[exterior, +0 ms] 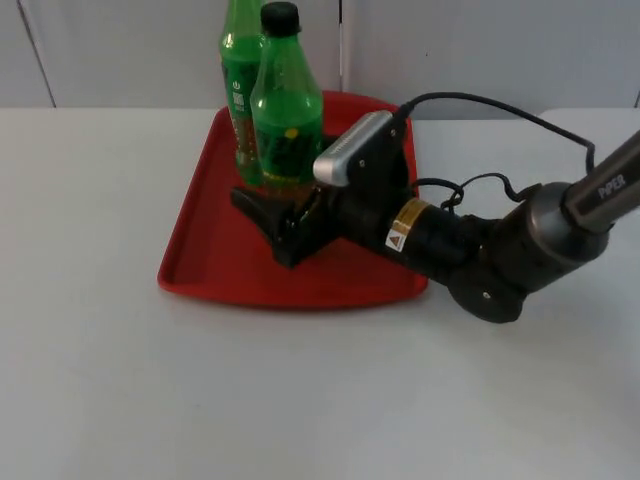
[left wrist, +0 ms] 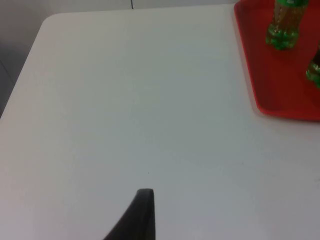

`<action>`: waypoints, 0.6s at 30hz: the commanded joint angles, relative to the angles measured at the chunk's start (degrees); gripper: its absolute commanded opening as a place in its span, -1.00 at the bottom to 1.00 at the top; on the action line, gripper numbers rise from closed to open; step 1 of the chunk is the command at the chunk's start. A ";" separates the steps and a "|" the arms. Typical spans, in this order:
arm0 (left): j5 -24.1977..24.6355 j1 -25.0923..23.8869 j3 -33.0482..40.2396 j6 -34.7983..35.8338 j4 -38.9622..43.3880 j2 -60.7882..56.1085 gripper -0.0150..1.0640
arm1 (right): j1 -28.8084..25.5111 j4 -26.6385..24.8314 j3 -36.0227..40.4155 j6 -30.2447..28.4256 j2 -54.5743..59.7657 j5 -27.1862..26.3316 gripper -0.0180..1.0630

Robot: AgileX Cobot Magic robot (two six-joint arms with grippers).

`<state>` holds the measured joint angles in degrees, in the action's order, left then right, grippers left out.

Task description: Place the bottle upright on the tray.

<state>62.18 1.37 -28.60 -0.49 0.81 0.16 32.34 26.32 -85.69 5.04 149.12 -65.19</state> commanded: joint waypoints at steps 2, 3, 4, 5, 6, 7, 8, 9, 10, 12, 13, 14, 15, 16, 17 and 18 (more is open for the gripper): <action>-0.58 -0.05 0.26 0.17 -0.06 -0.16 0.98 | -0.11 -0.45 3.72 -1.92 -3.23 0.04 0.61; -0.58 -0.05 0.26 0.17 -0.06 -0.16 0.98 | -0.11 -1.60 5.36 -1.80 -4.24 0.39 0.61; -0.58 -0.05 0.26 0.17 -0.06 -0.16 0.98 | -0.11 -2.84 7.00 -1.80 -5.15 0.79 0.61; -0.58 -0.05 0.26 0.17 -0.06 -0.16 0.98 | -0.11 -3.41 8.57 -1.80 -5.92 1.21 0.61; -0.58 -0.05 0.26 0.17 -0.06 -0.16 0.98 | -0.11 -3.41 8.57 -1.80 -5.92 1.21 0.61; -0.58 -0.05 0.26 0.17 -0.06 -0.16 0.98 | -0.11 -4.13 10.50 -1.61 -7.07 1.72 0.61; -0.58 -0.05 0.26 0.17 -0.06 -0.16 0.98 | -0.11 -4.52 11.76 -1.61 -7.90 2.60 0.61; -0.58 -0.05 0.26 0.17 -0.06 -0.16 0.98 | -0.11 -4.62 12.91 -1.34 -8.50 3.73 0.61; -0.58 -0.05 0.26 0.17 -0.06 -0.16 0.98 | -0.11 -4.62 12.91 -1.34 -8.50 3.73 0.61; -0.58 -0.05 0.26 0.17 -0.06 -0.16 0.98 | -0.11 -4.40 15.24 1.14 -10.09 5.23 0.61; -0.58 -0.05 0.26 0.17 -0.06 -0.16 0.98 | -0.11 -4.40 16.05 1.46 -10.64 5.64 0.61; -0.58 -0.05 0.26 0.17 -0.06 -0.16 0.98 | -0.11 -4.44 17.30 1.80 -11.41 6.06 0.61; -0.58 -0.05 0.26 0.17 -0.06 -0.16 0.98 | -0.11 -4.44 17.30 1.80 -11.41 6.06 0.61; -0.58 -0.05 0.26 0.17 -0.06 -0.16 0.98 | -0.11 -4.44 18.25 1.80 -12.08 6.23 0.61; -0.58 -0.05 0.26 0.17 -0.06 -0.16 0.98 | -0.11 -4.44 18.69 1.80 -12.54 6.83 0.61; -0.58 -0.05 0.26 0.17 -0.06 -0.16 0.98 | -0.11 -4.44 19.00 1.80 -12.97 8.16 0.61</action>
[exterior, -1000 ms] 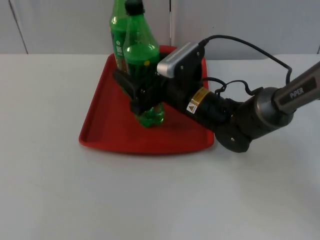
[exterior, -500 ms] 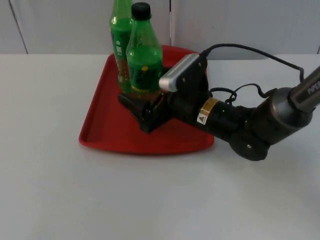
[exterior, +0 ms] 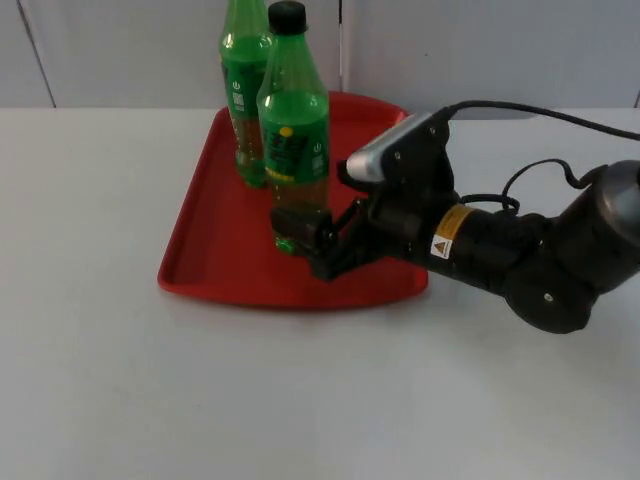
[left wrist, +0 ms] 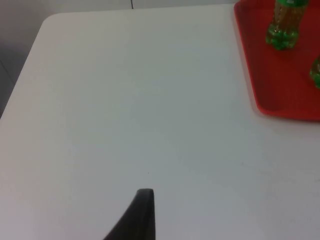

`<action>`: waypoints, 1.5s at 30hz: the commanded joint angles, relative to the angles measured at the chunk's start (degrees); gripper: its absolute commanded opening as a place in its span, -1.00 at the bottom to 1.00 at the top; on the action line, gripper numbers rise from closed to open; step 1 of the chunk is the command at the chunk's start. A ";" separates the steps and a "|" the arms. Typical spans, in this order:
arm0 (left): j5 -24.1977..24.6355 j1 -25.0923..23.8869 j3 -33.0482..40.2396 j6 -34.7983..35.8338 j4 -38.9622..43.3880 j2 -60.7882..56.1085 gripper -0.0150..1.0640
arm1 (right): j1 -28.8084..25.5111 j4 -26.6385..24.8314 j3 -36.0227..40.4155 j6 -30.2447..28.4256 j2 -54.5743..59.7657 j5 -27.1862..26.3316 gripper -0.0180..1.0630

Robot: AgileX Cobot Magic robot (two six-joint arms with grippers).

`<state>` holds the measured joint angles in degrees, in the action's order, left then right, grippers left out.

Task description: Place the bottle upright on the tray.

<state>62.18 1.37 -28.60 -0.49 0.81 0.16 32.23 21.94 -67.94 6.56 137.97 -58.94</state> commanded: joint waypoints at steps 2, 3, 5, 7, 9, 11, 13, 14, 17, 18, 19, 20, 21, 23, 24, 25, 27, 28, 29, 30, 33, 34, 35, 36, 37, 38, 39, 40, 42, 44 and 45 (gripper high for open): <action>-0.58 -0.05 0.26 0.17 -0.06 -0.16 0.98 | -0.01 -0.06 1.24 0.27 -2.61 4.65 0.61; -0.58 -0.05 0.26 0.17 -0.06 -0.16 0.98 | -0.01 -0.35 1.24 0.27 -3.48 7.58 0.61; -0.58 -0.05 0.26 0.17 -0.06 -0.16 0.98 | -0.01 -1.81 1.24 0.36 -5.09 13.75 0.61; -0.58 -0.05 0.26 0.17 -0.06 -0.16 0.98 | -0.01 -2.53 1.24 1.08 -6.12 15.95 0.61; -0.58 -0.05 0.26 0.17 -0.06 -0.16 0.98 | -0.01 -4.08 1.65 3.33 -8.23 20.09 0.61; -0.58 -0.05 0.26 0.17 -0.06 -0.16 0.98 | -0.01 -4.08 2.50 3.47 -10.62 23.47 0.61; -0.58 -0.05 0.26 0.17 -0.06 -0.16 0.98 | 0.16 -4.09 2.67 3.63 -11.32 24.86 0.61; -0.58 -0.05 0.26 0.17 -0.06 -0.16 0.98 | 0.41 -4.31 3.05 5.12 -13.26 29.80 0.61; -0.58 -0.05 0.26 0.17 -0.06 -0.16 0.98 | 0.41 -4.31 3.06 9.02 -16.31 37.79 0.61; -0.58 -0.05 0.26 0.17 -0.06 -0.16 0.98 | 0.41 -4.31 3.06 11.23 -17.69 42.55 0.61; -0.58 -0.05 0.26 0.17 -0.06 -0.16 0.98 | 0.41 -4.31 3.06 12.85 -19.39 46.88 0.61; -0.58 -0.05 0.26 0.17 -0.06 -0.16 0.98 | 0.41 -4.31 3.06 13.64 -21.06 51.52 0.61; -0.58 -0.05 0.26 0.17 -0.06 -0.16 0.98 | 0.41 -4.31 3.06 14.38 -22.75 56.68 0.61; -0.58 -0.05 0.26 0.17 -0.06 -0.16 0.98 | 0.41 -4.31 3.06 14.66 -24.17 60.10 0.61; -0.58 -0.05 0.26 0.17 -0.06 -0.16 0.98 | 0.41 -4.31 3.06 14.89 -25.81 62.96 0.61; -0.58 -0.05 0.26 0.17 -0.06 -0.16 0.98 | 0.41 -4.62 3.06 14.89 -27.51 66.84 0.61; -0.58 -0.05 0.26 0.17 -0.06 -0.16 0.98 | 0.41 -4.62 3.06 14.89 -30.66 72.21 0.61; -0.58 -0.05 0.26 0.17 -0.06 -0.16 0.98 | 0.41 -4.62 3.06 14.89 -30.66 72.21 0.61; -0.58 -0.05 0.26 0.17 -0.06 -0.16 0.98 | 0.41 -4.62 3.06 14.89 -32.81 74.48 0.61; -0.58 -0.05 0.26 0.17 -0.06 -0.16 0.98 | 0.41 -4.73 3.06 14.89 -35.00 78.27 0.61; -0.58 -0.05 0.26 0.17 -0.06 -0.16 0.98 | 0.41 -5.38 3.06 14.65 -39.10 82.95 0.61; -0.58 -0.05 0.26 0.17 -0.06 -0.16 0.98 | 0.41 -5.38 3.06 14.26 -40.66 85.04 0.61; -0.58 -0.05 0.26 0.17 -0.06 -0.16 0.98 | 0.41 -5.63 2.93 13.29 -42.19 87.92 0.61; -0.58 -0.05 0.26 0.17 -0.06 -0.16 0.98 | 0.41 -5.61 2.69 12.26 -44.27 90.70 0.61; -0.58 -0.05 0.26 0.17 -0.06 -0.16 0.98 | 0.41 -5.61 2.69 12.26 -44.27 90.70 0.61; -0.58 -0.05 0.26 0.17 -0.06 -0.16 0.98 | 0.41 -5.61 2.17 10.92 -45.51 94.55 0.61; -0.58 -0.05 0.26 0.17 -0.06 -0.16 0.98 | 0.41 -6.76 1.18 9.16 -46.71 100.37 0.61; -0.58 -0.05 0.26 0.17 -0.06 -0.16 0.98 | 0.27 -8.32 -0.06 6.72 -47.22 105.24 0.61; -0.58 -0.05 0.26 0.17 -0.06 -0.16 0.98 | -0.35 -11.94 -2.57 2.25 -47.61 112.31 0.61; -0.58 -0.05 0.26 0.17 -0.06 -0.16 0.98 | -1.52 -19.71 -4.87 -4.57 -47.61 117.79 0.61; -0.58 -0.05 0.26 0.17 -0.06 -0.16 0.98 | -2.49 -23.74 -5.25 -7.38 -47.61 117.78 0.61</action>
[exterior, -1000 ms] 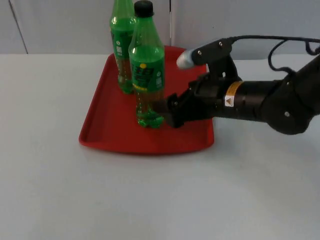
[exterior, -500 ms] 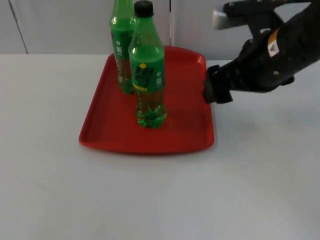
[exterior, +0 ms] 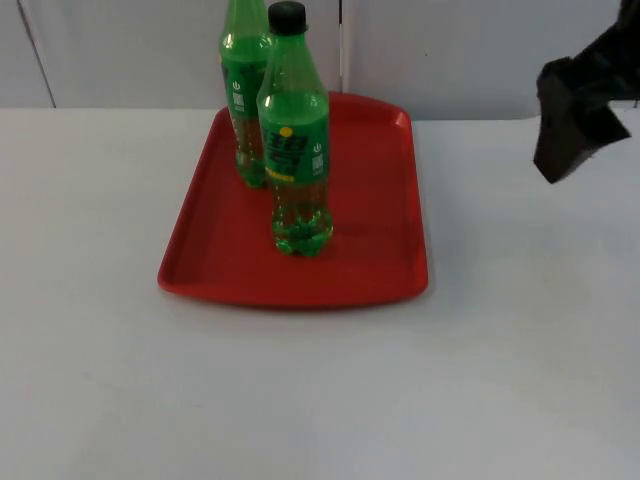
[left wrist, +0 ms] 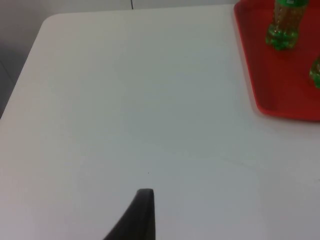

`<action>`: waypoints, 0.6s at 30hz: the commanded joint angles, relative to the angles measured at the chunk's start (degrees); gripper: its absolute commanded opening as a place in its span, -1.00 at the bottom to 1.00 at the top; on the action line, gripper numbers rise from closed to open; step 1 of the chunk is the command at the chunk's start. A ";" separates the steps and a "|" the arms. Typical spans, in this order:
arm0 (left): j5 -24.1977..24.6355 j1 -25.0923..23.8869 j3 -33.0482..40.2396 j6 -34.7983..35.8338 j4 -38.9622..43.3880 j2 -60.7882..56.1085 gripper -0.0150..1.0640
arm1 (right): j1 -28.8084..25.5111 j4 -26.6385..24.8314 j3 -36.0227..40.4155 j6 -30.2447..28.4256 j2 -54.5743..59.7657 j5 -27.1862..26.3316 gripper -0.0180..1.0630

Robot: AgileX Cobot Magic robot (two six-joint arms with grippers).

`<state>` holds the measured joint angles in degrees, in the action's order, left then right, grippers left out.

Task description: Place the bottle upright on the tray.

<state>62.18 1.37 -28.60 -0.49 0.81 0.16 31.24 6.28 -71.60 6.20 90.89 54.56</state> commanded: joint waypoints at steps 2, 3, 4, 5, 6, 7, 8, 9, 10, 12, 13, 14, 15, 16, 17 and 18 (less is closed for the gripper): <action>-0.58 -0.05 0.26 0.17 -0.06 -0.16 0.98 | -2.40 -13.74 -1.82 -9.86 -0.53 3.66 0.61; -0.58 -0.05 0.26 0.17 -0.06 -0.16 0.98 | -4.36 -24.90 -1.82 -17.96 -0.53 3.63 0.61; -0.58 -0.05 0.26 0.17 -0.06 -0.16 0.98 | -5.04 -29.43 -1.82 -21.28 -0.53 3.88 0.61; -0.58 -0.05 0.26 0.17 -0.06 -0.16 0.98 | -6.99 -42.13 -1.82 -31.13 -0.53 5.70 0.61; -0.58 -0.05 0.26 0.17 -0.06 -0.16 0.98 | -6.99 -42.13 -1.82 -31.13 -0.53 5.70 0.61; -0.58 -0.05 0.26 0.17 -0.06 -0.16 0.98 | -8.32 -50.75 -1.82 -38.41 -0.53 7.76 0.61; -0.58 -0.05 0.26 0.17 -0.06 -0.16 0.98 | -9.42 -57.53 -1.82 -44.10 -0.53 9.25 0.61; -0.58 -0.05 0.26 0.17 -0.06 -0.16 0.98 | -10.08 -61.38 -1.82 -48.21 -0.83 9.89 0.61; -0.58 -0.05 0.26 0.17 -0.06 -0.16 0.98 | -10.20 -61.91 -1.82 -50.51 -1.32 9.38 0.61; -0.58 -0.05 0.26 0.17 -0.06 -0.16 0.98 | -10.20 -61.07 -1.82 -51.01 -1.60 8.28 0.61; -0.58 -0.05 0.26 0.17 -0.06 -0.16 0.98 | -9.84 -57.20 -1.82 -50.43 -3.21 4.39 0.61; -0.58 -0.05 0.26 0.17 -0.06 -0.16 0.98 | -9.19 -53.82 -1.82 -49.79 -4.53 1.38 0.61; -0.58 -0.05 0.26 0.17 -0.06 -0.16 0.98 | -8.68 -50.53 -1.41 -48.78 -5.83 -2.26 0.61; -0.58 -0.05 0.26 0.17 -0.06 -0.16 0.98 | -8.20 -48.17 -0.74 -48.54 -8.25 -6.35 0.61; -0.58 -0.05 0.26 0.17 -0.06 -0.16 0.98 | -8.20 -48.17 -0.74 -48.54 -8.25 -6.35 0.61; -0.58 -0.05 0.26 0.17 -0.06 -0.16 0.98 | -7.93 -46.78 0.50 -48.17 -10.56 -10.40 0.61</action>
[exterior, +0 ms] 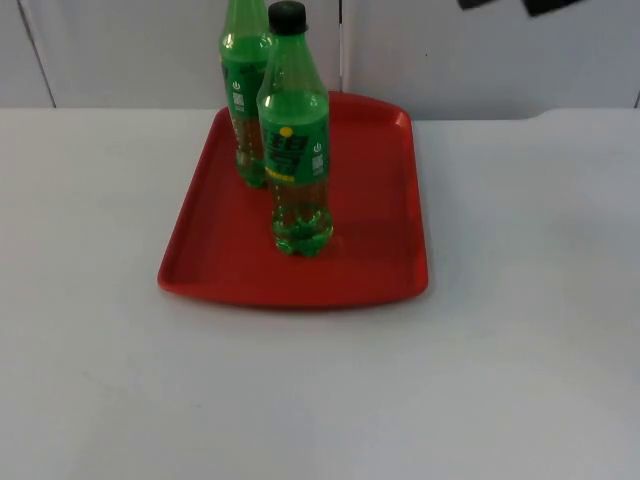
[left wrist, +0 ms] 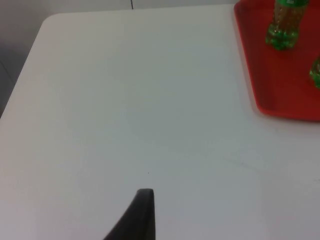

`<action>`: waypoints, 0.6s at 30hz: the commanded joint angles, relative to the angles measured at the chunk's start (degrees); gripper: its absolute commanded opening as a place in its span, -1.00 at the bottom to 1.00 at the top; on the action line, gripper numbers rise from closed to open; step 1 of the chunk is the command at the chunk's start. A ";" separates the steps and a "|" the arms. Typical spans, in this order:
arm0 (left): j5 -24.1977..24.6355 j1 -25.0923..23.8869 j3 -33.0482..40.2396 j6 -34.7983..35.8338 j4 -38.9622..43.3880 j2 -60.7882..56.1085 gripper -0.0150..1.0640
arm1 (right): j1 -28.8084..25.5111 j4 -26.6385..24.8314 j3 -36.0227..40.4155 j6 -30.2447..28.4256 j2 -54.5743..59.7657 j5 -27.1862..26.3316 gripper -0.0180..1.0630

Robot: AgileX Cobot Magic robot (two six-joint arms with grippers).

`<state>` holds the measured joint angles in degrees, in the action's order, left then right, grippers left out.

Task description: Place the bottle upright on the tray.

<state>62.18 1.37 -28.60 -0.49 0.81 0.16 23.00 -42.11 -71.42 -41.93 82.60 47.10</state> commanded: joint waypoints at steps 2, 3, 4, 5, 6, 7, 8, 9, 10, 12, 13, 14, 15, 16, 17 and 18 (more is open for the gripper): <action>-0.58 -0.05 0.26 0.17 -0.06 -0.16 0.98 | 0.98 2.84 2.85 -0.06 -6.62 -9.91 0.61; -0.58 -0.05 0.26 0.17 -0.06 -0.16 0.98 | 0.98 3.39 4.86 -0.06 -9.49 -12.83 0.61; -0.58 -0.05 0.26 0.17 -0.06 -0.16 0.98 | 0.98 3.39 4.86 -0.06 -9.49 -12.83 0.61; -0.58 -0.05 0.26 0.17 -0.06 -0.16 0.98 | 0.98 3.51 7.41 -0.17 -12.20 -15.95 0.61; -0.58 -0.05 0.26 0.17 -0.06 -0.16 0.98 | 0.98 3.51 9.35 -1.03 -14.89 -18.17 0.61; -0.58 -0.05 0.26 0.17 -0.06 -0.16 0.98 | 0.98 4.27 11.25 -1.32 -17.01 -19.80 0.61; -0.58 -0.05 0.26 0.17 -0.06 -0.16 0.98 | 0.98 5.18 13.38 -1.32 -19.48 -21.08 0.61; -0.58 -0.05 0.26 0.17 -0.06 -0.16 0.98 | 0.98 7.02 16.06 -1.44 -22.79 -22.16 0.61; -0.58 -0.05 0.26 0.17 -0.06 -0.16 0.98 | 0.98 7.02 16.06 -1.44 -22.79 -22.16 0.61; -0.58 -0.05 0.26 0.17 -0.06 -0.16 0.98 | 0.98 9.72 18.60 -1.54 -26.41 -22.16 0.61; -0.58 -0.05 0.26 0.17 -0.06 -0.16 0.98 | 0.98 11.01 19.90 -1.54 -28.35 -22.16 0.61; -0.58 -0.05 0.26 0.17 -0.06 -0.16 0.98 | 0.98 11.01 19.90 -1.54 -28.35 -22.16 0.61; -0.58 -0.05 0.26 0.17 -0.06 -0.16 0.98 | 0.98 11.49 21.13 -1.54 -30.25 -22.16 0.61; -0.58 -0.05 0.26 0.17 -0.06 -0.16 0.98 | 0.98 11.92 22.11 -1.54 -31.85 -22.28 0.61; -0.58 -0.05 0.26 0.17 -0.06 -0.16 0.98 | 0.98 12.04 23.27 -1.54 -33.88 -22.28 0.61; -0.58 -0.05 0.26 0.17 -0.06 -0.16 0.98 | 0.98 12.04 24.48 -1.54 -35.91 -22.59 0.61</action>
<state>62.18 1.37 -28.60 -0.49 0.81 0.16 23.64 -31.00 -49.23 -43.15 50.82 25.63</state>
